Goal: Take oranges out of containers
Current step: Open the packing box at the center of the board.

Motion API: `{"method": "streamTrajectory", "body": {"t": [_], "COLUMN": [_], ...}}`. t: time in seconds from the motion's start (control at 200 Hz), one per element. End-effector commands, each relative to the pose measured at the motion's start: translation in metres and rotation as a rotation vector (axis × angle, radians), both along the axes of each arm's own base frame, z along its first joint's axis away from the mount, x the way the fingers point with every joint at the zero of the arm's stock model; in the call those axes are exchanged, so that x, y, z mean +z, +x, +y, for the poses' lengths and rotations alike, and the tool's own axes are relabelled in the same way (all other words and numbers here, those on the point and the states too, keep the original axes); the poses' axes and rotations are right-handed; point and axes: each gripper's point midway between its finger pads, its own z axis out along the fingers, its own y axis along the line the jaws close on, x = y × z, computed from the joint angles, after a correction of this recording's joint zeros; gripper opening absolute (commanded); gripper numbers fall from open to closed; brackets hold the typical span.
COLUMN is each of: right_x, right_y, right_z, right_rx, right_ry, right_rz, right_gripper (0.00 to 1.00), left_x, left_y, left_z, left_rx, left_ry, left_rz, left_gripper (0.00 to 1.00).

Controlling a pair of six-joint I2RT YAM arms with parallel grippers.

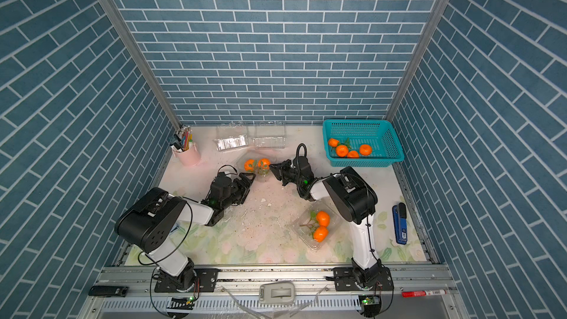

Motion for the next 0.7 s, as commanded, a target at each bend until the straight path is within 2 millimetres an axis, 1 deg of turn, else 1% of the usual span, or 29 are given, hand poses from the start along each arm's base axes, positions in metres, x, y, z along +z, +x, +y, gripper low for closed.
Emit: {"method": "streamTrajectory", "body": {"t": [0.0,0.24,0.44,0.695], "right_x": [0.021,0.028,0.033,0.038], "right_y": [-0.017,-0.025,-0.029,-0.036], "right_z": [0.029,0.043,0.050,0.060], "right_rx": [0.092,0.130,0.148,0.171], "right_ry": [0.078,0.092,0.102,0.112], "right_rz": [-0.014,-0.031,-0.040,-0.049], "right_gripper": [0.14,0.21,0.23,0.28], "left_x": [-0.001,-0.005,-0.005,-0.008], "left_y": [0.000,-0.004,-0.004,-0.004], "left_z": [-0.008,-0.006,-0.006,-0.007], "left_rx": [-0.023,-0.018,-0.018,-0.020], "left_ry": [0.001,0.005,0.005,0.007], "left_rz": [-0.010,0.000,0.001,0.008], "left_gripper": [0.95,0.95,0.95,0.95]}}
